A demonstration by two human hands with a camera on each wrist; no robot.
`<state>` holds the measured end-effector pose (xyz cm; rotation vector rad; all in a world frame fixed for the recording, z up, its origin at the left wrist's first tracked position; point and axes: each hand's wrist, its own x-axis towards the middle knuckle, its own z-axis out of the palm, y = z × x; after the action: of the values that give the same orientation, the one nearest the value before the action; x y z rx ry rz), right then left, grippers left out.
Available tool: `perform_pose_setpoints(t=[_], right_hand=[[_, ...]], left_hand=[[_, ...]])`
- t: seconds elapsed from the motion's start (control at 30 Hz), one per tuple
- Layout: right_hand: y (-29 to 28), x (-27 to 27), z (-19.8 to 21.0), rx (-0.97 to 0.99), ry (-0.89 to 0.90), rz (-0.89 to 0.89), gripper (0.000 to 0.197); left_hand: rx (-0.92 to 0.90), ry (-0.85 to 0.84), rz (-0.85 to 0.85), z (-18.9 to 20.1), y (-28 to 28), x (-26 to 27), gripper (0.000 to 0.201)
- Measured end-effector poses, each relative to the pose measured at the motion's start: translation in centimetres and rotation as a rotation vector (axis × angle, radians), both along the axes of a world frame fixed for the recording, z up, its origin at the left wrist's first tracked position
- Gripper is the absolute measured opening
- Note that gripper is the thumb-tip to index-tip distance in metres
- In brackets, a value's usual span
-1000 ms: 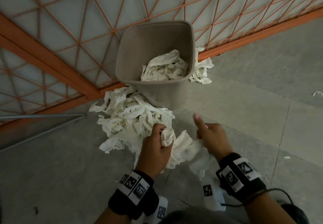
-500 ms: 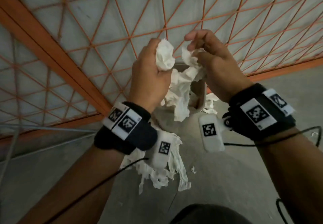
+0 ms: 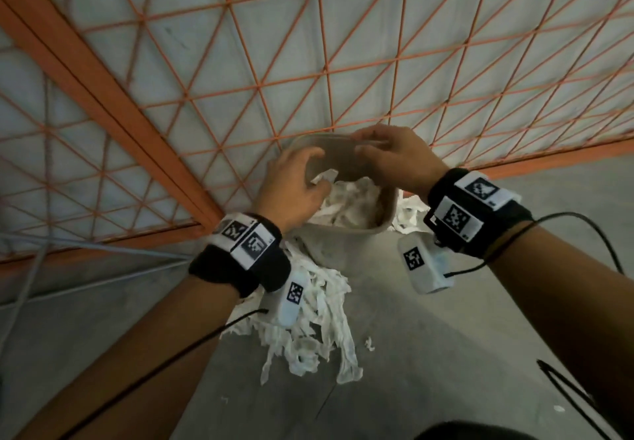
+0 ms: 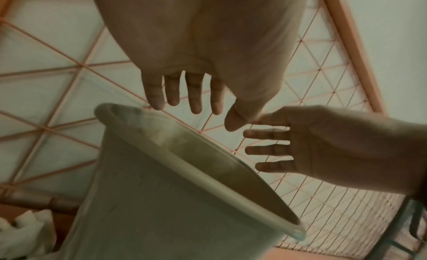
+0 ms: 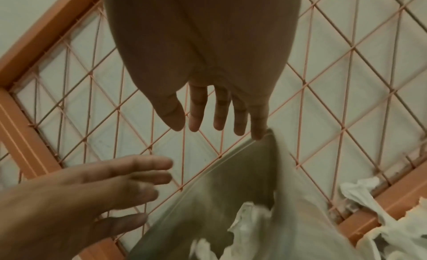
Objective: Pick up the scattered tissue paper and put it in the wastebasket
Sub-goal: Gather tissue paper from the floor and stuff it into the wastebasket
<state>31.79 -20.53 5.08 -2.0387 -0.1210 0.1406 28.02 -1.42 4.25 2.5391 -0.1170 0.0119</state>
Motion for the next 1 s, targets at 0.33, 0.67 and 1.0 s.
perform_pose_setpoints(t=[0.33,0.67,1.0], right_hand=[[-11.5,1.8,4.9,-0.523,-0.028,0.332,0.019],[-21.5,1.3,0.9,-0.718,-0.053,0.546,0.024],[-18.3,5.0,-9.4,-0.927,0.078,0.644,0.059]], left_hand=[[-0.320,0.061,-0.063,0.0,-6.0,-12.3,0.014],[-0.134,0.352,-0.127,-9.1,-16.1,-8.8,0.017],[-0.058,0.515,0.136,-15.5,-19.3,0.3,0.055]])
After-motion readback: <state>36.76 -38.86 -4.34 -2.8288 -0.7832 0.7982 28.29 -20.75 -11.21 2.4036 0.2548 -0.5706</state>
